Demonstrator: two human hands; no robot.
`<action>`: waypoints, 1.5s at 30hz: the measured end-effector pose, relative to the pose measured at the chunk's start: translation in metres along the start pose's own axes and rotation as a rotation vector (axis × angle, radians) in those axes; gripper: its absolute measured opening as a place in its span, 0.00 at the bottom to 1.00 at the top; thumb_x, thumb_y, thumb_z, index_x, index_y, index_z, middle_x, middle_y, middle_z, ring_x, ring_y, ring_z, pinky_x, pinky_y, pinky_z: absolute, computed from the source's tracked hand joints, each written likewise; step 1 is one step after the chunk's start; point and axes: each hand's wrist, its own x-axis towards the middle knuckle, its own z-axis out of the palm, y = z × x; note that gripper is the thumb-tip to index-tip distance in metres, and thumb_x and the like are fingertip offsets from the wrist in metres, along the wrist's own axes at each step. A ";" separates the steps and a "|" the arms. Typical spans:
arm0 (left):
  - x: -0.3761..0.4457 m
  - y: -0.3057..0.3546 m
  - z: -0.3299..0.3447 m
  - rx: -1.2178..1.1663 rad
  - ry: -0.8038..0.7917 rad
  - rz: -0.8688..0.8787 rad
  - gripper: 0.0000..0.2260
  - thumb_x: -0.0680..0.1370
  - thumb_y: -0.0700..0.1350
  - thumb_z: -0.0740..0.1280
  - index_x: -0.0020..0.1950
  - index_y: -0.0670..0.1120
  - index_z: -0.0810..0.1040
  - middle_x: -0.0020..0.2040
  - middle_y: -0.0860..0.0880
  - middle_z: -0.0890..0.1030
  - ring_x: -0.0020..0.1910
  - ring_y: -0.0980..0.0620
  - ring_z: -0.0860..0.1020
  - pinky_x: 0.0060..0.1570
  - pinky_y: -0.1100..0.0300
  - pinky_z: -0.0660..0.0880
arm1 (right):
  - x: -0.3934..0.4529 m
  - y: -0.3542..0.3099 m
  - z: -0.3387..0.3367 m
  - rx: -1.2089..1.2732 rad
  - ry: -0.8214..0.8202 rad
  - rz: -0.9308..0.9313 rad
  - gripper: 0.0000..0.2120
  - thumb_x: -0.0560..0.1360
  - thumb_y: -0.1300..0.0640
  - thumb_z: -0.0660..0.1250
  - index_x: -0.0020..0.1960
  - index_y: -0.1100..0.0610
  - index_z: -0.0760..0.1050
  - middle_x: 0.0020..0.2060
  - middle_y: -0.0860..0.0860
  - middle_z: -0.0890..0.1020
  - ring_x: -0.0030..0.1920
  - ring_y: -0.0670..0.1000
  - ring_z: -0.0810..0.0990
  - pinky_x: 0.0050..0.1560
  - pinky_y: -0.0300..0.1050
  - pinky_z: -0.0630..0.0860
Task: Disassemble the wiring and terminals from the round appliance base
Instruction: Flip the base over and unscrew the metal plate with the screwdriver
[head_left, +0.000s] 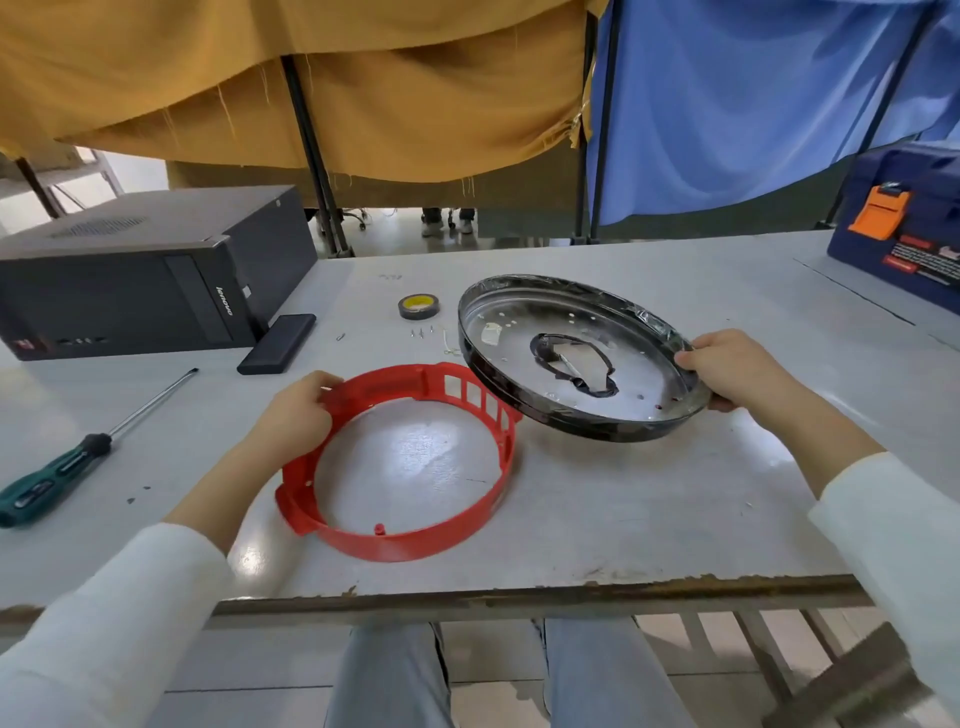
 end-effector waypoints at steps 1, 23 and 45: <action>0.002 -0.004 -0.003 0.011 -0.001 0.008 0.21 0.76 0.32 0.55 0.66 0.46 0.72 0.62 0.44 0.78 0.60 0.43 0.73 0.53 0.57 0.69 | -0.002 -0.001 0.001 -0.011 -0.024 0.009 0.13 0.75 0.64 0.61 0.33 0.59 0.65 0.20 0.53 0.68 0.20 0.50 0.63 0.21 0.34 0.58; 0.018 -0.031 -0.004 0.246 0.095 0.112 0.27 0.70 0.29 0.55 0.63 0.52 0.71 0.58 0.44 0.78 0.55 0.40 0.75 0.52 0.47 0.73 | -0.006 0.006 0.030 -0.306 -0.247 0.176 0.10 0.78 0.64 0.58 0.39 0.59 0.63 0.26 0.54 0.68 0.19 0.51 0.66 0.25 0.36 0.61; 0.036 -0.027 0.000 0.144 0.090 0.179 0.21 0.73 0.31 0.57 0.59 0.50 0.75 0.58 0.48 0.80 0.54 0.43 0.76 0.52 0.49 0.74 | 0.006 0.040 0.010 -0.711 -0.072 0.033 0.12 0.76 0.63 0.58 0.34 0.59 0.64 0.27 0.56 0.72 0.26 0.53 0.70 0.27 0.41 0.61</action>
